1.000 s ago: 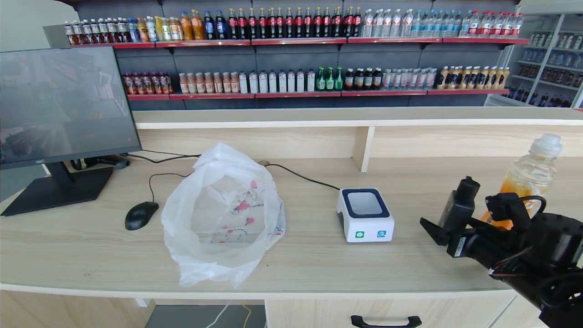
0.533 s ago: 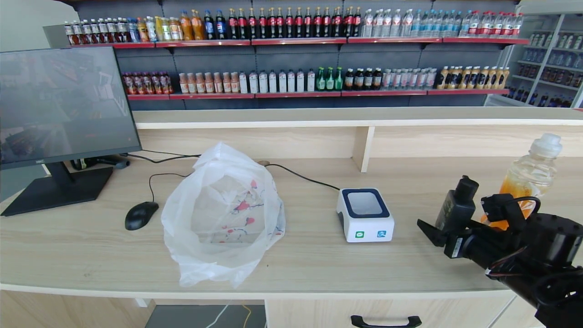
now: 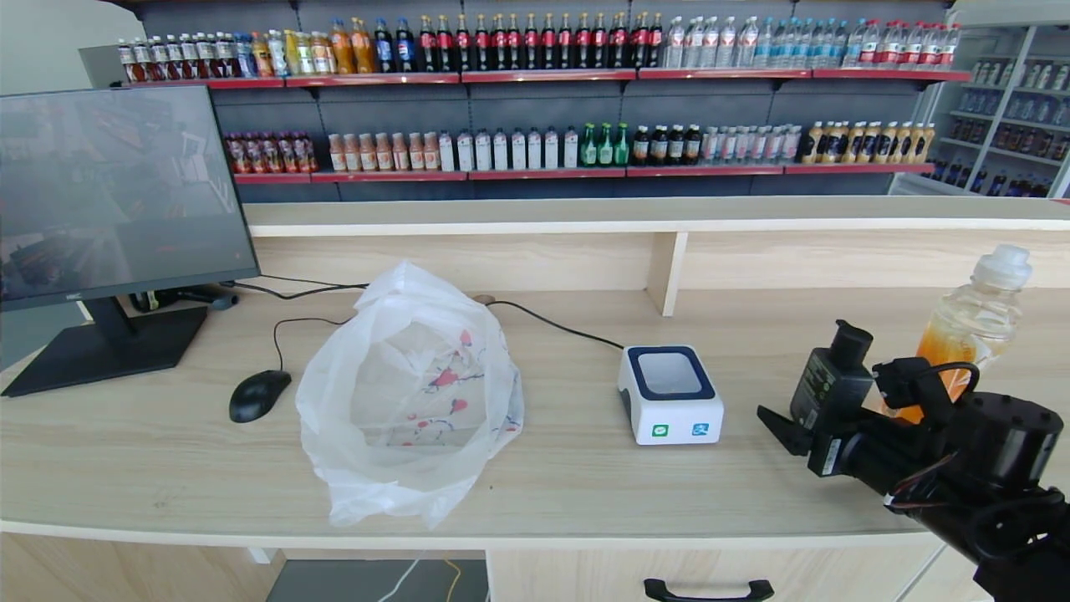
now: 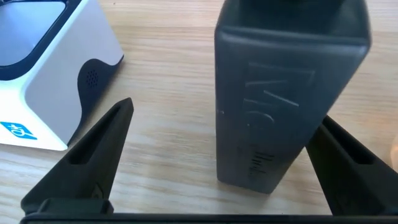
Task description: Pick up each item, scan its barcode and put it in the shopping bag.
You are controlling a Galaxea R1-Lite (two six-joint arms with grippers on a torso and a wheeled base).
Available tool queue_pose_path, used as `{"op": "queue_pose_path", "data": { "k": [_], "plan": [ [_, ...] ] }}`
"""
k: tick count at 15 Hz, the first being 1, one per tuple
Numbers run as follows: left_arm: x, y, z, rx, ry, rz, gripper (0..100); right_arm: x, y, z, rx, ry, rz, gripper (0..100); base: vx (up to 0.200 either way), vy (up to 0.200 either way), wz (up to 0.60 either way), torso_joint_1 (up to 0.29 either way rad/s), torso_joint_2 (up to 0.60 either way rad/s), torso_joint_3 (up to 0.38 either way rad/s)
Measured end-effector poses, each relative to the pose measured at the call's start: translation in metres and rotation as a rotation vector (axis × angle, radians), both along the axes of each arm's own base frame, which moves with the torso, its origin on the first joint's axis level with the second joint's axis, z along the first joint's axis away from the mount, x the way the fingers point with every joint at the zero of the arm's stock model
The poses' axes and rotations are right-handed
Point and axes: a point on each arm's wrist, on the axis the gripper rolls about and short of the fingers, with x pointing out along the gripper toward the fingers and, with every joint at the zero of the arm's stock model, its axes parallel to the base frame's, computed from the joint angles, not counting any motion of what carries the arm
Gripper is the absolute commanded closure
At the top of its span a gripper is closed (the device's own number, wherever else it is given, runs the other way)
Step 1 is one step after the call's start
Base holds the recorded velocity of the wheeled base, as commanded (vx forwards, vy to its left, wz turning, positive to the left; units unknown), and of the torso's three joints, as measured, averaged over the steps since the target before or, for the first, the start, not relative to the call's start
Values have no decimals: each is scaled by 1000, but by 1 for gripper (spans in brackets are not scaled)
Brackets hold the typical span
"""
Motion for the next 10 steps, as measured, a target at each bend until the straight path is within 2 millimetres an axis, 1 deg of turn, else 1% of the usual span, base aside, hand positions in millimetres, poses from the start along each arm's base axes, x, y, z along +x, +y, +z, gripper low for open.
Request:
{"op": "queue_pose_path", "data": {
  "k": [10],
  "plan": [
    [0,0,0,0,0,0,100,3,10,-5,1,14,36,0,0,0,0,0,0,0]
  ]
}}
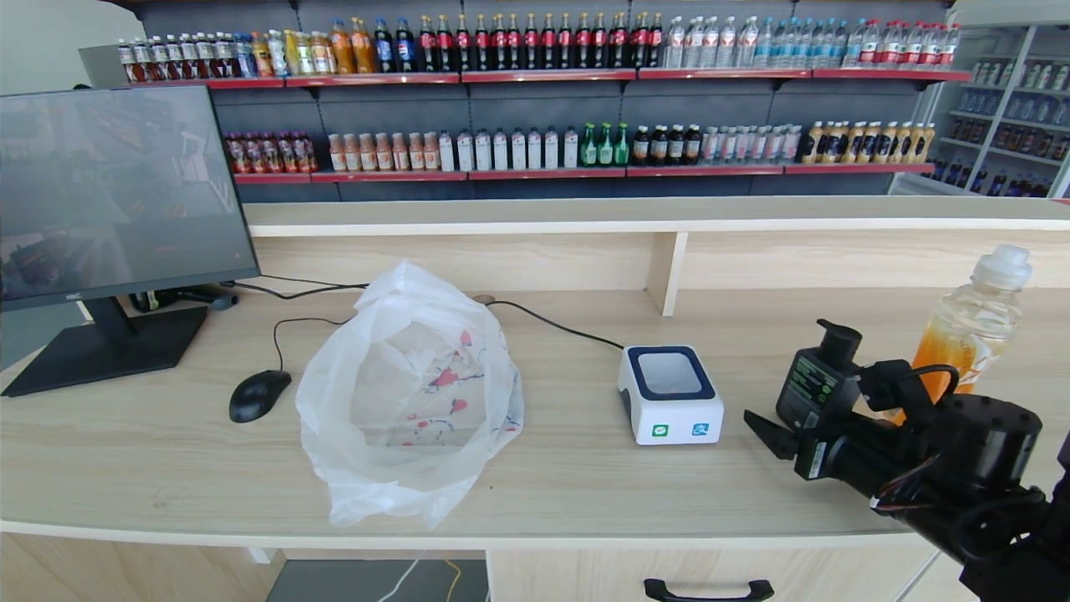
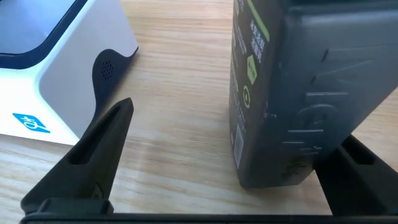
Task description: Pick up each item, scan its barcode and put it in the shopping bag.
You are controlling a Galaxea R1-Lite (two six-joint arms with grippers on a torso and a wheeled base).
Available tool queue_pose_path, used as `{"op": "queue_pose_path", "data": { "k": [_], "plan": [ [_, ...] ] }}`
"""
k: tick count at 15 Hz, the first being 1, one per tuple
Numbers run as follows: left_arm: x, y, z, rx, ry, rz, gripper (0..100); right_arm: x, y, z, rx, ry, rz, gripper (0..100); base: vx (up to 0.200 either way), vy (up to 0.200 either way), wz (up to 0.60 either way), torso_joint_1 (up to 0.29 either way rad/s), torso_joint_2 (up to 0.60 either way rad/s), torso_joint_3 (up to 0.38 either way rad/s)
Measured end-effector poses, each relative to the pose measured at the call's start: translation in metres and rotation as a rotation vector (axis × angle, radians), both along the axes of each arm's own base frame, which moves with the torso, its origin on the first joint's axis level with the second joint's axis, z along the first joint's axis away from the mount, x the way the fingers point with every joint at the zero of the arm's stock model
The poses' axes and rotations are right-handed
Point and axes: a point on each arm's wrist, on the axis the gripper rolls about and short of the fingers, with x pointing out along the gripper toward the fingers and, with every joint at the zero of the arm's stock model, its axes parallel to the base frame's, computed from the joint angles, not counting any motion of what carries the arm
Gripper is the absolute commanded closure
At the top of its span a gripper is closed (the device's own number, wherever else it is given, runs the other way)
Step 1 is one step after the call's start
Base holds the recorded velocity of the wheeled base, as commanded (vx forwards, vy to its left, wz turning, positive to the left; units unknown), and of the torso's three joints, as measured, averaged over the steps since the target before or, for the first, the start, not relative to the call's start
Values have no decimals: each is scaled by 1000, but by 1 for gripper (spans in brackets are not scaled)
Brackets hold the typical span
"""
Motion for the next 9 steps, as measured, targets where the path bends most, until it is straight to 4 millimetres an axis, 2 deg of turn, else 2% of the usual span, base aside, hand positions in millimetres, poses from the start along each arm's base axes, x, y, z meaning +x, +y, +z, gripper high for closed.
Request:
{"op": "queue_pose_path", "data": {
  "k": [9],
  "plan": [
    [0,0,0,0,0,0,100,3,11,0,8,-7,37,0,0,0,0,0,0,0]
  ]
}}
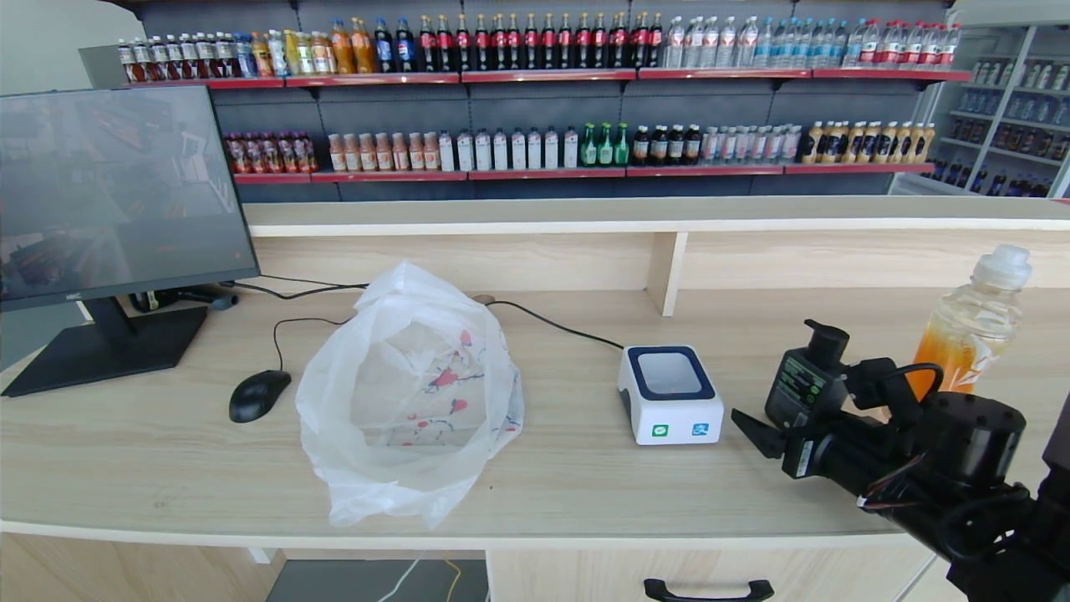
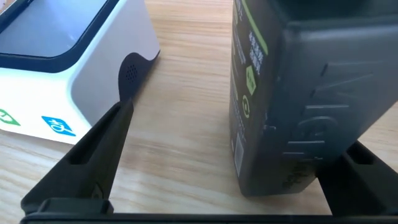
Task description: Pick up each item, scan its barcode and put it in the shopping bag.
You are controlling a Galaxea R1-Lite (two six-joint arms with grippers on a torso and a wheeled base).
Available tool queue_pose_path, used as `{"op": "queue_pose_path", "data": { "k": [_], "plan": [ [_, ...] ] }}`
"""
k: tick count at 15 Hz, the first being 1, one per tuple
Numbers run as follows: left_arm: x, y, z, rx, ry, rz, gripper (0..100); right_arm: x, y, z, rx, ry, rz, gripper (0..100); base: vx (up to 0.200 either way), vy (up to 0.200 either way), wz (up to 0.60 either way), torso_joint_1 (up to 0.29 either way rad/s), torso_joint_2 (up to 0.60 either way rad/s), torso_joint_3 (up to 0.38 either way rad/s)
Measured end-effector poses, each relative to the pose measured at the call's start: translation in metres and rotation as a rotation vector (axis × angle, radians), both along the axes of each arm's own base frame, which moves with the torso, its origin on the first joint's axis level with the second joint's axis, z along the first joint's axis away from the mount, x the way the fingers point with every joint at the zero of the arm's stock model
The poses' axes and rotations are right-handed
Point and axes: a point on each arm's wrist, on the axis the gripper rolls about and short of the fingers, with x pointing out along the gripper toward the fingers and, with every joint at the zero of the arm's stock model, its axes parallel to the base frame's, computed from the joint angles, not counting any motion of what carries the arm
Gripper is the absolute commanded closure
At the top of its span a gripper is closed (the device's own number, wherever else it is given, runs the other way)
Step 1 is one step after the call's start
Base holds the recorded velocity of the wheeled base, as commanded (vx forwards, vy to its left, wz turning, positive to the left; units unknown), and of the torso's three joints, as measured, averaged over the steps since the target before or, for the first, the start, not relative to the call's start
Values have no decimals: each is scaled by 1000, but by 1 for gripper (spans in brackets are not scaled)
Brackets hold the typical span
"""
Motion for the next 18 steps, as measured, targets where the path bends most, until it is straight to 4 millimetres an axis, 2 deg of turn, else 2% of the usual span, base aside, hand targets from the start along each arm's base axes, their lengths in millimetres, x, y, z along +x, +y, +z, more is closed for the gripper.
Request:
{"op": "queue_pose_path", "data": {
  "k": [3,8,12,18],
  "plan": [
    [0,0,0,0,0,0,100,0,6,1,6,-2,20,0,0,0,0,0,0,0],
    [0,0,0,0,0,0,100,2,-9,3,2,-16,-32,0,0,0,0,0,0,0],
    [0,0,0,0,0,0,100,10,-20,13,-113,-97,-57,0,0,0,0,0,0,0],
    [0,0,0,0,0,0,100,17,-23,17,-117,-127,-70,0,0,0,0,0,0,0]
  ]
}}
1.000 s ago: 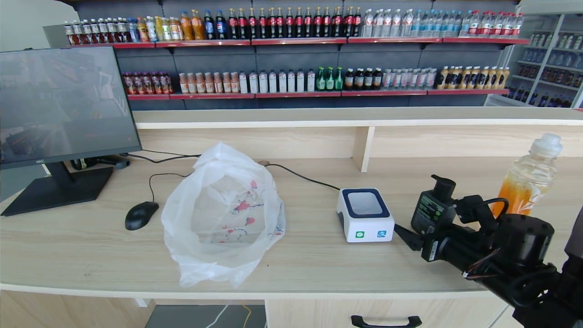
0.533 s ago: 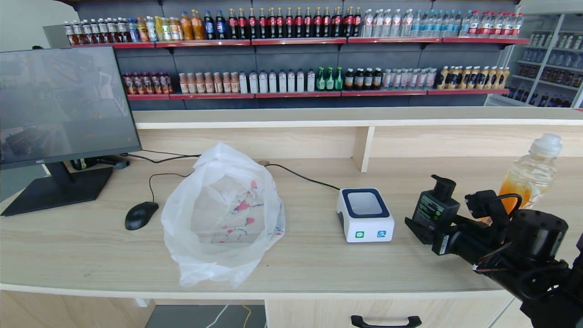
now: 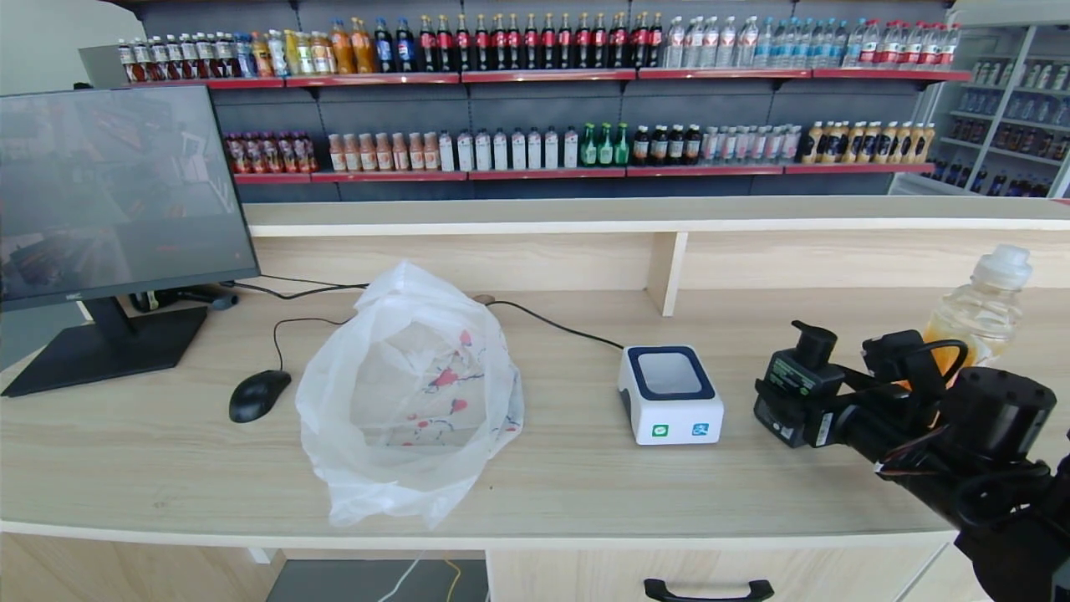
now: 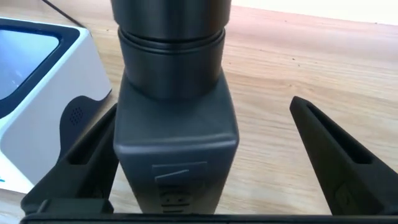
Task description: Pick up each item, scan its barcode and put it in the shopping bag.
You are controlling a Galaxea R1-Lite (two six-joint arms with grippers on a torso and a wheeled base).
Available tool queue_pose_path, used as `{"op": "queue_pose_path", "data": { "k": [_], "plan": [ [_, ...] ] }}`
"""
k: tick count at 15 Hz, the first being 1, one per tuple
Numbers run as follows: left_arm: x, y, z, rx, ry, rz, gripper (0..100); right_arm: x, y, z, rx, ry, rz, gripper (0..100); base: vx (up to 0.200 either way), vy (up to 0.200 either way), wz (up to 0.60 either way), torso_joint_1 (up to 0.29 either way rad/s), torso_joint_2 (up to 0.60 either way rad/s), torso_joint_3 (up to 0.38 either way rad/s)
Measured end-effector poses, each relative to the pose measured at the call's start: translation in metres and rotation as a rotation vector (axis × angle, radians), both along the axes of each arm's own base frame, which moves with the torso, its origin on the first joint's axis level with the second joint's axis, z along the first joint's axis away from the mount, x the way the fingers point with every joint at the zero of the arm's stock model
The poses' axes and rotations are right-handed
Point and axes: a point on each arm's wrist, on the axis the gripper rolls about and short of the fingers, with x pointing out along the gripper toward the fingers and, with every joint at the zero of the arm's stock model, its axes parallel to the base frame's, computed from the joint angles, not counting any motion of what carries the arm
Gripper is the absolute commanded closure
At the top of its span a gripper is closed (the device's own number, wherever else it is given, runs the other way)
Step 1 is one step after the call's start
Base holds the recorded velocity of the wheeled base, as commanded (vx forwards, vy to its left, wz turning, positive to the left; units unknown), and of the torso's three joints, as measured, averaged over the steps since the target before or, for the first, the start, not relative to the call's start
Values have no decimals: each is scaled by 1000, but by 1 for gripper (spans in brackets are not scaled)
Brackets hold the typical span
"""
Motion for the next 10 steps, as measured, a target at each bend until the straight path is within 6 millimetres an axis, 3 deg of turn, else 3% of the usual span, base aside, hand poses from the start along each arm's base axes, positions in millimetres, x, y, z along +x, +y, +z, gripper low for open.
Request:
{"op": "queue_pose_path", "data": {
  "k": [9,10],
  "plan": [
    [0,0,0,0,0,0,100,1,2,-1,42,7,3,0,0,0,0,0,0,0],
    [0,0,0,0,0,0,100,1,3,-1,41,9,6,100,0,0,0,0,0,0]
  ]
}}
